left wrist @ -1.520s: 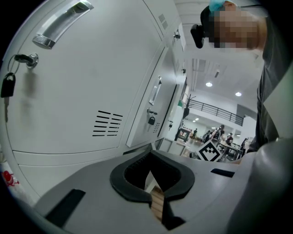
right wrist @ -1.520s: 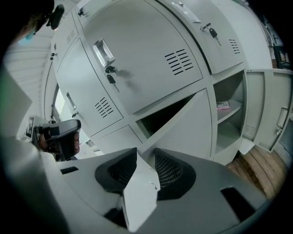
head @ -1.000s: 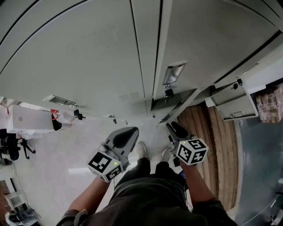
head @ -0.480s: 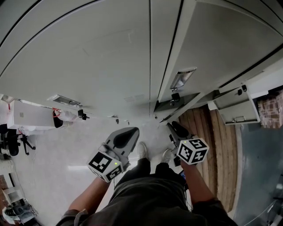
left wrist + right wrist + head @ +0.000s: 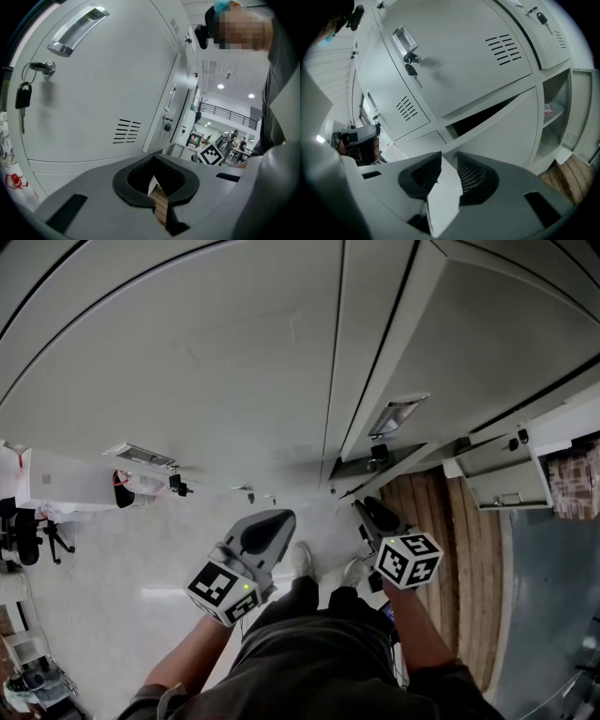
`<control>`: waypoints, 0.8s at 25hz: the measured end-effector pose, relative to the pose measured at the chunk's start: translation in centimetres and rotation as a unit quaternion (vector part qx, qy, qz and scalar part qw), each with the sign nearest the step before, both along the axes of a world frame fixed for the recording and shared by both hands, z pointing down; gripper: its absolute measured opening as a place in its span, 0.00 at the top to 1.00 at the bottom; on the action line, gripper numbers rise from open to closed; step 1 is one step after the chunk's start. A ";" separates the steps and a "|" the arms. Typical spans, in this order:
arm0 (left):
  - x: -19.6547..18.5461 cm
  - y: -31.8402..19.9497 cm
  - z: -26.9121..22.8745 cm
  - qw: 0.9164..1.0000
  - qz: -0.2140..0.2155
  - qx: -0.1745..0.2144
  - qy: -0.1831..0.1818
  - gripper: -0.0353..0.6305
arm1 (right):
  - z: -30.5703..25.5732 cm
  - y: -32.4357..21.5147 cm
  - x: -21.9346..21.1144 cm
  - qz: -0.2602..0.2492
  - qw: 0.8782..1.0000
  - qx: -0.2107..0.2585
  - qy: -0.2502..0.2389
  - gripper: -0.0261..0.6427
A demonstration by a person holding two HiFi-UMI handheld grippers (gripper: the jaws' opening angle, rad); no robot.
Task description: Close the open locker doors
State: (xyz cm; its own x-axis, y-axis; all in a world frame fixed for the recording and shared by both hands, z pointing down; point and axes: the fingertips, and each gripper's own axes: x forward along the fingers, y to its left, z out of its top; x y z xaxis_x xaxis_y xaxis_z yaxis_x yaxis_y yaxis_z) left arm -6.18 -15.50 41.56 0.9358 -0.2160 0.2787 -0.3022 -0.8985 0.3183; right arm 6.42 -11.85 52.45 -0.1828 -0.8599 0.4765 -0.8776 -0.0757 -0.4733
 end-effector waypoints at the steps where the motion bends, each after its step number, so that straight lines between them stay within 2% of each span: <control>1: 0.0 -0.1 0.0 1.000 0.000 0.001 0.000 0.94 | 0.0 -0.1 0.0 -0.001 1.000 0.000 0.000 0.81; 13: -0.5 -0.9 -0.2 1.000 -0.011 0.002 0.002 0.94 | 0.0 -1.7 -0.2 -0.018 1.000 0.000 0.007 0.81; 20: -1.3 -1.5 -0.2 0.999 -0.032 0.000 -0.002 0.94 | 0.0 -2.7 -0.4 -0.026 1.000 0.001 0.011 0.85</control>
State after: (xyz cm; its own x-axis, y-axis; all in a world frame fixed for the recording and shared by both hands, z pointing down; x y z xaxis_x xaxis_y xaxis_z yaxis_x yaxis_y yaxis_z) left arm -7.49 -16.96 41.32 0.9187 -0.2757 0.2830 -0.3608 -0.8772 0.3168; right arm 5.97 -14.52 52.47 -0.2169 -0.8501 0.4799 -0.8905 -0.0292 -0.4541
